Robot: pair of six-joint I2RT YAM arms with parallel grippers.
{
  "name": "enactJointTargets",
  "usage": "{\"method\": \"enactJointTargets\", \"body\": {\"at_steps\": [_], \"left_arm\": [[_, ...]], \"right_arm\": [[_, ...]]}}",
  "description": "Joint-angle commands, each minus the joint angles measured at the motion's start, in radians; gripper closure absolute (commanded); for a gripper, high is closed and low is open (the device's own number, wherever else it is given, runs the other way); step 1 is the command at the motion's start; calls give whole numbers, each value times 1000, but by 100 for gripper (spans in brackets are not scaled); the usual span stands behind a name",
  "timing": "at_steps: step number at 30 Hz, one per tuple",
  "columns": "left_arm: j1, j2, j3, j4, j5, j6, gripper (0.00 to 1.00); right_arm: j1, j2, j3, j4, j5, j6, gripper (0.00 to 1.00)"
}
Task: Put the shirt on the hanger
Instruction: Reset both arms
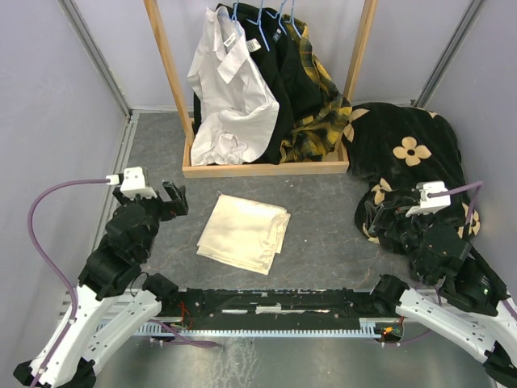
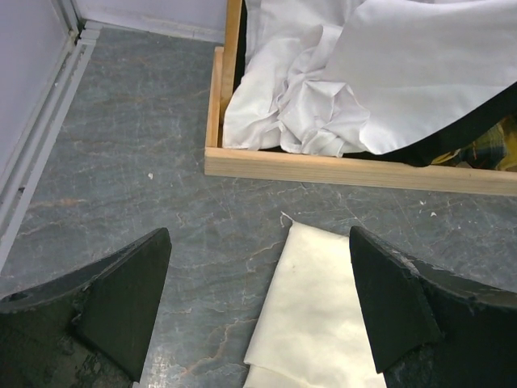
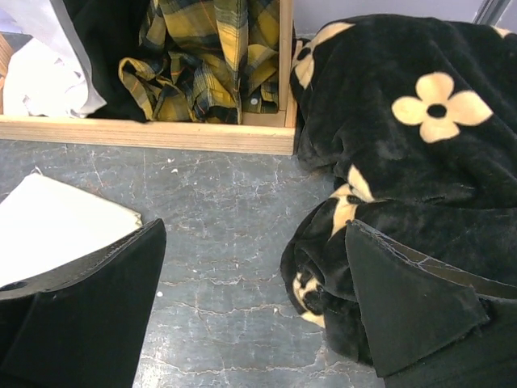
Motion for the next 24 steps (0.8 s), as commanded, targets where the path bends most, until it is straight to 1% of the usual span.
{"method": "enactJointTargets", "body": {"at_steps": [1,6,11,24], "left_arm": [[-4,-13,-13,68,-59,-74,4],[-5,3,-24,71,-62,-88,4],[-5,8,-33,71,-61,-99,4],[-5,18,-50,77,-82,-109,3]], "right_arm": [[2,5,-28,10,26,53,1],[3,6,-49,7,12,83,1],[2,10,-61,36,-17,64,1],[2,40,-64,26,-21,49,1]]}}
